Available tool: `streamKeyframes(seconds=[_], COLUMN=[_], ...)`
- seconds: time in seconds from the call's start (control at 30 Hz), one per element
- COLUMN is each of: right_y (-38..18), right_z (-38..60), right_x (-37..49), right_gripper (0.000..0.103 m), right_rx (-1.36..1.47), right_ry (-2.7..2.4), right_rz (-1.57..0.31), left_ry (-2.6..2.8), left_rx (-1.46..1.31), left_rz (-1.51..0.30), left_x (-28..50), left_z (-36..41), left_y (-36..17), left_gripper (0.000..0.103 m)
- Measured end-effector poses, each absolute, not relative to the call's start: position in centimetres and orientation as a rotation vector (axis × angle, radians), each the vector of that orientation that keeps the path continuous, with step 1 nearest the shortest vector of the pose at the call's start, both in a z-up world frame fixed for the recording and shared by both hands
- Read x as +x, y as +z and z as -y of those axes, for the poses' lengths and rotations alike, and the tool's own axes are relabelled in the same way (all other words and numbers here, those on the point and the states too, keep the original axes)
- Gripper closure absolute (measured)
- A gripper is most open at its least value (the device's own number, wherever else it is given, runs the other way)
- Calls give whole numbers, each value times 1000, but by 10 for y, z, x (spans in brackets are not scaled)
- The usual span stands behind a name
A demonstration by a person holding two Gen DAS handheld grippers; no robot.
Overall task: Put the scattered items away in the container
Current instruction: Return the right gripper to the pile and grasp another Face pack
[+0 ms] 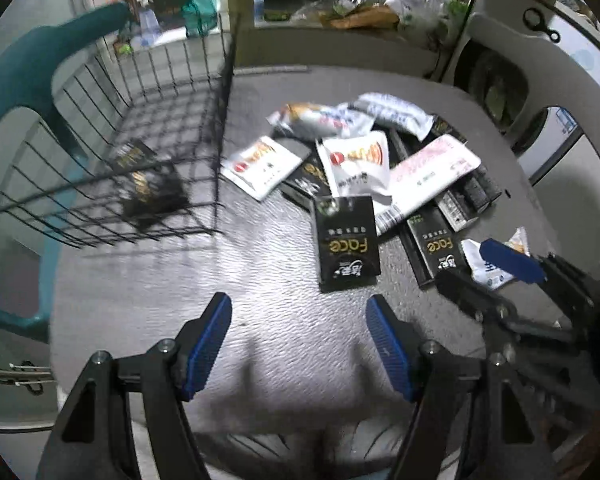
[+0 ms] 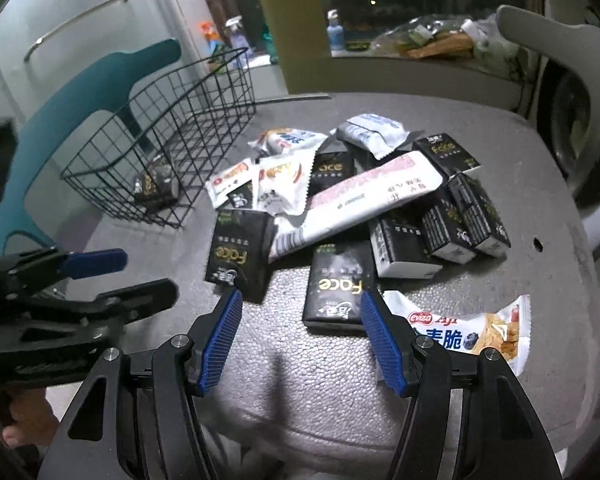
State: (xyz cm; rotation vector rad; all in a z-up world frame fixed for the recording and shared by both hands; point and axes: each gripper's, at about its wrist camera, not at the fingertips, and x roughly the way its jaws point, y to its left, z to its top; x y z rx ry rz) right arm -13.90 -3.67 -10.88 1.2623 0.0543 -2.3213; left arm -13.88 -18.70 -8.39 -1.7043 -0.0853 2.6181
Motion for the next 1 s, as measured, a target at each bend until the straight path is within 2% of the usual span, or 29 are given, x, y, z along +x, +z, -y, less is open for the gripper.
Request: streamKeyframes(seconds=[0.4,0.43,0.53,0.77,0.93,1.0], right_y=[-145,-145,-143,-138,-137,-138], right_z=[45,45,39,32,34,39], right_x=[-160,-161,-161,-161,-159,-158], right_gripper=[41,42,56,67,67,63], right_rx=[1317,1319,1325,1329,1313,1302], right_ry=[-2338,-2346,-2361,-2381,-2385,-2394], right_rz=[-96,-103,-101,-90,-105,-138], left_ry=[2594,2591,2588,2573,2556,2553], left_rx=[-1725,-1720,-1709,-1707,-1744,-1751], left_rz=[131,130,138,155,149,150], left_x=[-157,-158,-162,-181,-193,-196], left_z=[184,182,178,165,163,163], left_y=[-104,-104,-105,-113,-125,-127], left_gripper=[29,29,29,29,29,29])
